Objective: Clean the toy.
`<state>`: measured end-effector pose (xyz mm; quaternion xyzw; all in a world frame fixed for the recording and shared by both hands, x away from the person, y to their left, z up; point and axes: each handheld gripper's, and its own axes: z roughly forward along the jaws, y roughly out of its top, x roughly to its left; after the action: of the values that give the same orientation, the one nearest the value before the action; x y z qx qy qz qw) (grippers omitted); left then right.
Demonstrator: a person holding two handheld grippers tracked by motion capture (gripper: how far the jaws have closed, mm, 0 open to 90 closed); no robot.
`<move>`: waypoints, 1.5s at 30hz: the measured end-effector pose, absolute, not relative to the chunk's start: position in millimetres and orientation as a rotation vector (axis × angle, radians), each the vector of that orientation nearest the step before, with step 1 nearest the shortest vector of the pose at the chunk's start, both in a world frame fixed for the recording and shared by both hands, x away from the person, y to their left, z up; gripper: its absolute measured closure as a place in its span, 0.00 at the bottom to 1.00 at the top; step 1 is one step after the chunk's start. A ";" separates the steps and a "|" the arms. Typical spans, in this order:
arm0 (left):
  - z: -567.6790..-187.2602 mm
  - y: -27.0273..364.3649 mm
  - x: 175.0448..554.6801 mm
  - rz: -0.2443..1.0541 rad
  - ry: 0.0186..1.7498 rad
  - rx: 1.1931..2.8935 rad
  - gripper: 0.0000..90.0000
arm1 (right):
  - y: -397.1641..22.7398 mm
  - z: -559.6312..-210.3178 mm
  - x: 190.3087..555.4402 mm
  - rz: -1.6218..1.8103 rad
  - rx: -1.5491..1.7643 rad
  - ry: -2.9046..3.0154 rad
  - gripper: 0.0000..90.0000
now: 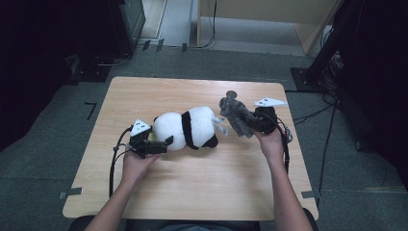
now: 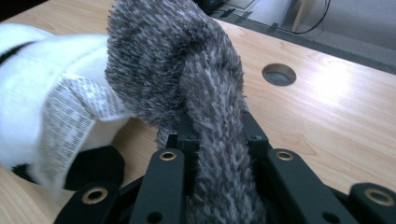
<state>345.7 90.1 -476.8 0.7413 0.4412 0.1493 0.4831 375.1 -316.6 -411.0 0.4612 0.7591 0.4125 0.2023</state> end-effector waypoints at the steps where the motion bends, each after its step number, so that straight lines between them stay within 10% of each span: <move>1: -478.2 91.0 346.5 0.362 1.072 1.813 0.00 | -315.1 -409.0 374.6 1.157 1.283 2.125 0.85; 45: -486.6 100.9 338.9 0.307 1.028 1.813 0.23 | -123.5 -325.4 432.3 1.138 0.918 2.495 0.85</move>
<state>338.9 100.9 -486.6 0.7478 0.4241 0.1266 0.4948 432.3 -123.5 -325.4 0.3150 0.8561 0.3903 0.1244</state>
